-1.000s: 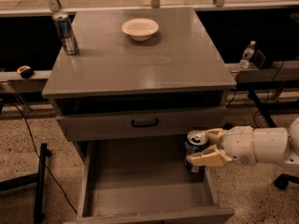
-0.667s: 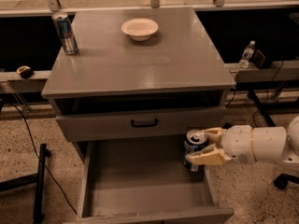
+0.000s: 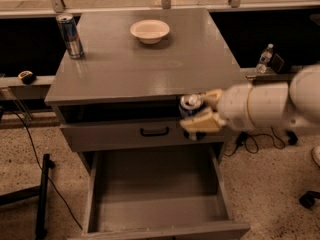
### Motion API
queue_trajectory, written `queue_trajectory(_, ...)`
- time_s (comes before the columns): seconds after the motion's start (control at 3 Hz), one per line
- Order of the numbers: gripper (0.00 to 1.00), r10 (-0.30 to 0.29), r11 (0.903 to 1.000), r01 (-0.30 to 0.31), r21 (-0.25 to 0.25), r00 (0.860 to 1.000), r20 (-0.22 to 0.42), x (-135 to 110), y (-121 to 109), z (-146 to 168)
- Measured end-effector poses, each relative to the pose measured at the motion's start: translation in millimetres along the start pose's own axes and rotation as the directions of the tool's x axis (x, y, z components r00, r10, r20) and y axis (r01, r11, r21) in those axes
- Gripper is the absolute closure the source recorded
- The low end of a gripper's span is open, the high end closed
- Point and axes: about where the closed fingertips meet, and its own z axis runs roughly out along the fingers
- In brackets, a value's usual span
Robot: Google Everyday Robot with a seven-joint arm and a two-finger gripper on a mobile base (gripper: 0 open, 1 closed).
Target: Pick pepsi can from middle drawer and place on counter
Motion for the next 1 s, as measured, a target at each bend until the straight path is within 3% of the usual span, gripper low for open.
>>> queue_trajectory(0.33, 1.0, -0.012, 0.9989, 0.012, 0.045, 1.0, -0.005, -56.8, -34.3, -7.3)
queue_trajectory(0.67, 1.0, 0.056, 0.9948, -0.062, 0.081, 0.996, 0.066, -80.4, -85.7, -26.8)
queue_trajectory(1.0, 1.0, 0.108, 0.9844, -0.123, 0.127, 0.987, 0.116, -85.1, -129.2, -26.6)
